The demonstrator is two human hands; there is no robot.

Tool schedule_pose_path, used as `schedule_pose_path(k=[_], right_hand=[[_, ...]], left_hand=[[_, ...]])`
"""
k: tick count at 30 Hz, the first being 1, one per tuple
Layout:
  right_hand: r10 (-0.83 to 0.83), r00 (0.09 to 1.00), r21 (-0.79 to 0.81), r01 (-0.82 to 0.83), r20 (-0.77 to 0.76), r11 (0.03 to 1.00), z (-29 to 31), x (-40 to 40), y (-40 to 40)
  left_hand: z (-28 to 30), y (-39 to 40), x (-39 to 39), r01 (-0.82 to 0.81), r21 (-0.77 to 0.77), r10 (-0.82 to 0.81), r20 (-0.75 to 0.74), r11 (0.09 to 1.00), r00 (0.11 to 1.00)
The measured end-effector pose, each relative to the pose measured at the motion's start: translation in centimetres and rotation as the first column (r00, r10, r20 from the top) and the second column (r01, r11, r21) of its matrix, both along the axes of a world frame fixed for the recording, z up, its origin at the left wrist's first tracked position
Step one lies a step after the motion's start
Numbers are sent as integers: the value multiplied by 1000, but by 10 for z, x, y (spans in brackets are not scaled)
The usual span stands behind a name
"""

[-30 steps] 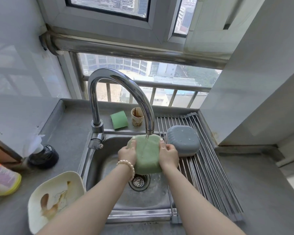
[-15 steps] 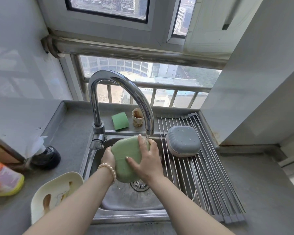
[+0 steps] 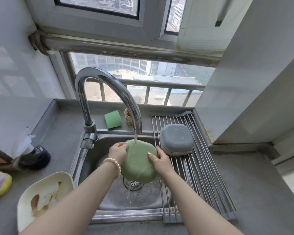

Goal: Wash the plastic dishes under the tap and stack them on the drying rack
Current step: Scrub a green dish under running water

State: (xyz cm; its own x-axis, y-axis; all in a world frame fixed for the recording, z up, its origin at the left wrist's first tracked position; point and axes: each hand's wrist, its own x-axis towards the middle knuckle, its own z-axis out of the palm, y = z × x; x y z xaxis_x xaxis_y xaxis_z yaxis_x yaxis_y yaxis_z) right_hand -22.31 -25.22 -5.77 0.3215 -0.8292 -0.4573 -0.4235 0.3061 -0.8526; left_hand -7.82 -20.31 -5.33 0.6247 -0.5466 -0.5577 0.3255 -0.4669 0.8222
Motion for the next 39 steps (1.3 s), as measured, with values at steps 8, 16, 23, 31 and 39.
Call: schedule_pose_path(k=[8, 16, 23, 31, 39], right_hand=[[193, 978, -151, -204, -85, 967, 30, 7, -11], [468, 665, -688, -709, -582, 153, 17, -15, 12], [321, 934, -464, -356, -156, 811, -13, -37, 14], [-58, 981, 110, 38, 183, 993, -32, -5, 11], [-16, 1000, 253, 19, -12, 967, 8, 12, 3]], left_hand=[[-32, 15, 16, 148, 204, -36, -470, 968, 882], [-34, 30, 19, 39, 16, -15, -714, 999, 700], [-31, 42, 20, -153, -280, -35, -567, 948, 823], [5, 29, 12, 86, -270, -69, 71, 959, 995], [11, 39, 29, 405, 358, -440, 17, 841, 898]])
